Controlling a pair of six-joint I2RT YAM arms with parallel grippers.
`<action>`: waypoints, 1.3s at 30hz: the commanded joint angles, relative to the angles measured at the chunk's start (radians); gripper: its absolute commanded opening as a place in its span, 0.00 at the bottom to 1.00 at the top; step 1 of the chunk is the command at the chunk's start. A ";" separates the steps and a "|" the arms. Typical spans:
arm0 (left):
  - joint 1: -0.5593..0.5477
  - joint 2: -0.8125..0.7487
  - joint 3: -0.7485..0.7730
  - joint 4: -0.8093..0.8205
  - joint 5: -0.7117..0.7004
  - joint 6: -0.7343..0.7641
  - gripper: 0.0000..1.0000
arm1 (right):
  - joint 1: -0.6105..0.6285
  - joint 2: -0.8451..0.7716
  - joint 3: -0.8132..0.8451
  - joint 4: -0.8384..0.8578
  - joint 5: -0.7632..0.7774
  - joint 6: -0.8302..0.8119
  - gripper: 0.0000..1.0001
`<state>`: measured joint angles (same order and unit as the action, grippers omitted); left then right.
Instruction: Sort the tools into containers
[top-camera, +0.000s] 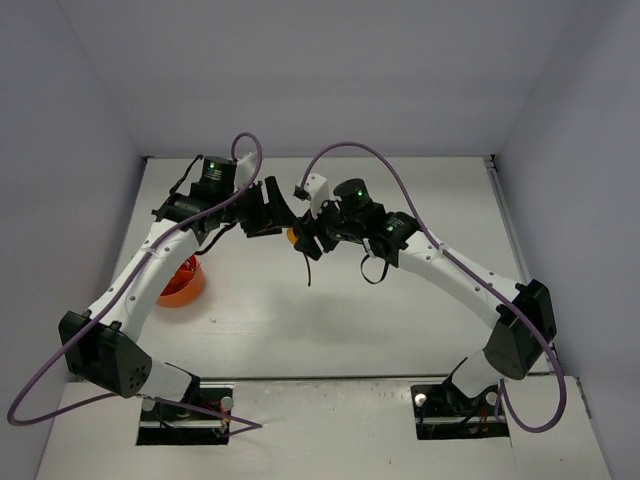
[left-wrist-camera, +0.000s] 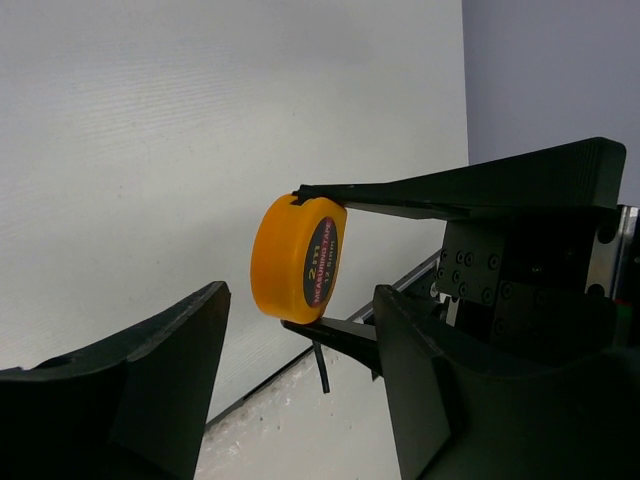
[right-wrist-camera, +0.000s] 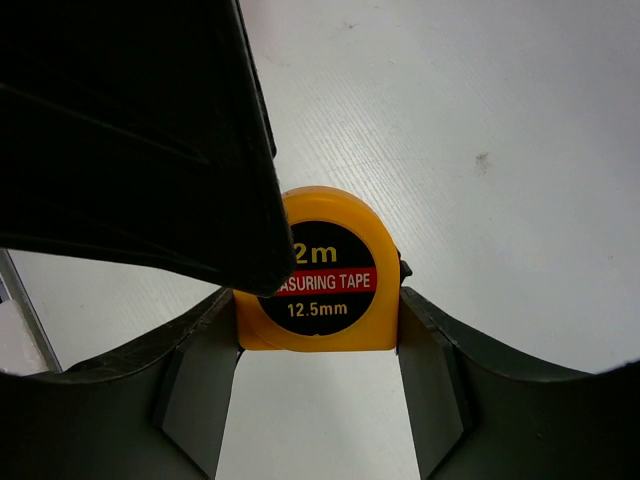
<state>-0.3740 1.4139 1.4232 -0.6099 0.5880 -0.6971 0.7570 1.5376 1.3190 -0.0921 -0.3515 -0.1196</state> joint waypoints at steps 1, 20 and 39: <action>-0.007 -0.003 -0.008 0.095 0.057 -0.041 0.54 | 0.008 -0.073 0.052 0.083 -0.035 0.019 0.30; -0.006 -0.016 -0.038 0.185 0.121 -0.073 0.04 | 0.008 -0.088 0.036 0.144 -0.044 0.038 0.37; 0.304 -0.162 0.103 -0.217 -0.266 0.470 0.00 | -0.018 -0.135 -0.023 0.143 0.028 0.065 0.90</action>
<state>-0.1400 1.3390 1.4188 -0.7195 0.4979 -0.4573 0.7541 1.4777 1.3142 -0.0213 -0.3510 -0.0736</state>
